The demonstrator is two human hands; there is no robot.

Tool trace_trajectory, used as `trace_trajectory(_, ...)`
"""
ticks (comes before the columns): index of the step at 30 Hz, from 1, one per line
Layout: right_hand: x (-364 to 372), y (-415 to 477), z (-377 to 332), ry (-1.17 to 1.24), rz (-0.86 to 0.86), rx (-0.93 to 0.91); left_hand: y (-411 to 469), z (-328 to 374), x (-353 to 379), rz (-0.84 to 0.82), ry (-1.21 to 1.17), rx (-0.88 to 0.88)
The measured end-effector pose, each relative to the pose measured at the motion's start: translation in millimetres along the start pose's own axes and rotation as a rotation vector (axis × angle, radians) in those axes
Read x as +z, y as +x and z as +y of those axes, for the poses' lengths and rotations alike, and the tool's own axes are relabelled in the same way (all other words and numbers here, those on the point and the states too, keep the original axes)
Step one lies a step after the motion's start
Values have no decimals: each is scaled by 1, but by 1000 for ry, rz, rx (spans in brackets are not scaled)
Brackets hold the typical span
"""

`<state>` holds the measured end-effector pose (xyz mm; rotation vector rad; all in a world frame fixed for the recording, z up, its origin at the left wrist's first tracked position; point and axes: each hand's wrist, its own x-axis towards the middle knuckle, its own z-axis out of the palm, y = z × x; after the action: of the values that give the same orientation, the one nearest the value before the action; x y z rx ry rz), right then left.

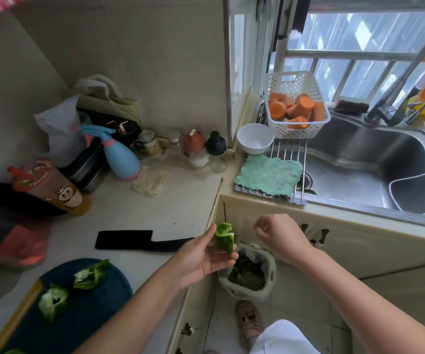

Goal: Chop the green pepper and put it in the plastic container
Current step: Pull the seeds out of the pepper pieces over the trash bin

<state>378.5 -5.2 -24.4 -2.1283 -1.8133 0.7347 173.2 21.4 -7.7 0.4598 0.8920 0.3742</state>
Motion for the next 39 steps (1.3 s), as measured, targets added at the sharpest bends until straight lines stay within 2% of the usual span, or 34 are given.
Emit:
trace_trajectory(3,-8,-2,-3,40,39,-123,0,3,0,-15,-18,-33)
trace_trajectory(8,-24,-13,-21,124,69,-478,-3,4,6,-46,61,-71)
trace_trajectory(11,-23,-12,-23,-19,54,-684,-6,4,13,-102,145,-99)
trace_trajectory(14,-23,-11,-17,-143,50,-801,-8,5,17,-124,188,-124)
trace_trajectory(18,-31,-13,-16,-343,95,-976,-10,5,22,-135,121,-137)
trace_trajectory(21,-37,-16,-17,-366,116,-979,-12,6,26,-159,33,-140)
trace_trajectory(26,-42,-18,-19,-145,107,-942,-16,10,31,-179,-76,-170)
trace_trajectory(30,-39,-15,-19,-206,93,-912,-15,7,32,-166,-56,-171)
trace_trajectory(33,-38,-17,-19,-165,137,-892,-14,6,32,-171,-45,-154)
trace_trajectory(36,-34,-18,-18,37,189,-741,-13,7,31,-199,-13,-136)
trace_trajectory(39,-25,-19,-18,121,217,-631,-14,6,30,-205,26,-121)
